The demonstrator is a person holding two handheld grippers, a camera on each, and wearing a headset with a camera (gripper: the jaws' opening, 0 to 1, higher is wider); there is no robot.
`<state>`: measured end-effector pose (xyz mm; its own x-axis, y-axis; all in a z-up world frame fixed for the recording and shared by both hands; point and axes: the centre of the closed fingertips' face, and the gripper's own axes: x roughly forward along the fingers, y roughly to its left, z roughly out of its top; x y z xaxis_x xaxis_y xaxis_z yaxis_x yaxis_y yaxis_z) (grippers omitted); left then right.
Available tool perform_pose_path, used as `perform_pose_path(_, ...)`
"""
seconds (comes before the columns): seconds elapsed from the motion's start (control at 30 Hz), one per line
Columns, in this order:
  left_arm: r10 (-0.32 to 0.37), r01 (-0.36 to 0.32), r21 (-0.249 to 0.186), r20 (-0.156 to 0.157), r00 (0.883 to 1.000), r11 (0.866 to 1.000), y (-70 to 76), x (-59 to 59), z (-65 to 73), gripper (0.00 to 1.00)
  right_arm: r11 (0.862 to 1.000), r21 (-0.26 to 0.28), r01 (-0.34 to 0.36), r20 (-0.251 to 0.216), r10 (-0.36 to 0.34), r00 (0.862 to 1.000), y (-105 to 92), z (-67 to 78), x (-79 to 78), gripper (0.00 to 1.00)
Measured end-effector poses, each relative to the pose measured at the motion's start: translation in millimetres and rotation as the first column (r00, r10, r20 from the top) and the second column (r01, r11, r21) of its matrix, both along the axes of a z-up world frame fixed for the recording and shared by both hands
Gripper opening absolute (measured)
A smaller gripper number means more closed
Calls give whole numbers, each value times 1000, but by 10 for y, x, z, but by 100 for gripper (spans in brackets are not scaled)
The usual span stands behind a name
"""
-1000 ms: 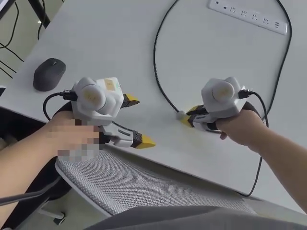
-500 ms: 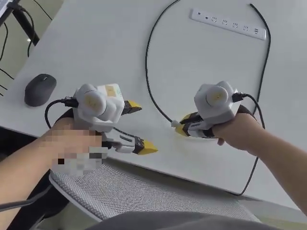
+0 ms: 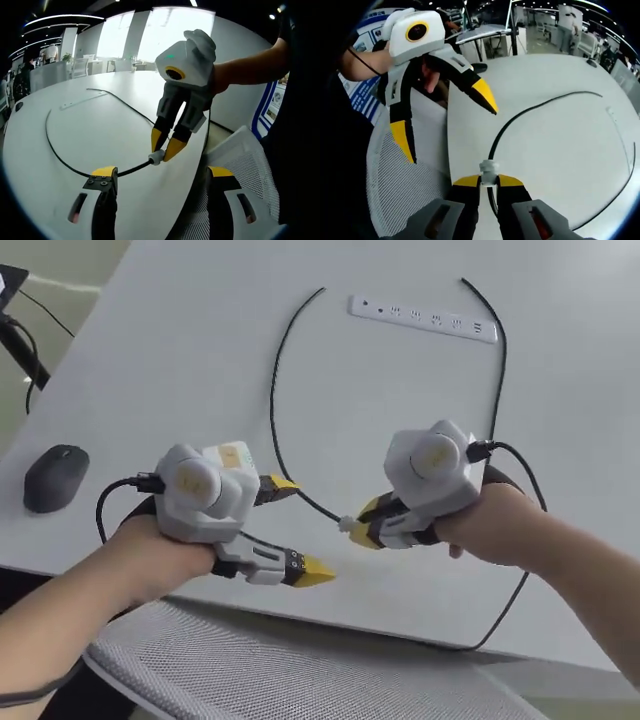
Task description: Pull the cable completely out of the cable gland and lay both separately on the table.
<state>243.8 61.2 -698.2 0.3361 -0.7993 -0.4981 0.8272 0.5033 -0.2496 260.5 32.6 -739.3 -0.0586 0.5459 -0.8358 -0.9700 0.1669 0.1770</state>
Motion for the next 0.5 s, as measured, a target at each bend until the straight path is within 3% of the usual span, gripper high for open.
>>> perform_pose_path(0.23,-8,8,-33,12,1000,999,-78,55,167,72,1000,17,-9,14,9,1000,-38,207,-12,6)
perform_pose_path(0.3,-15,17,-38,31,999,999,-90,85,194,72,1000,24,-15,12,15,1000,-33,270,-43,6)
perform_pose_path(0.33,-19,20,-39,20,1000,999,-94,84,200,72,1000,25,-19,11,18,1000,-30,290,-56,6)
perform_pose_path(0.37,-13,12,-31,-37,999,999,-86,50,174,72,999,27,-24,12,23,1000,-26,313,-69,6)
perform_pose_path(0.4,-12,10,-28,-46,999,1000,-84,49,169,73,999,27,-26,12,25,1000,-25,322,-76,6)
perform_pose_path(0.47,-49,51,-37,41,998,998,-125,83,244,71,999,24,-36,9,35,999,-22,358,-108,6)
perform_pose_path(0.5,-47,47,-35,22,999,998,-124,67,235,69,999,25,-45,9,44,999,-22,379,-120,6)
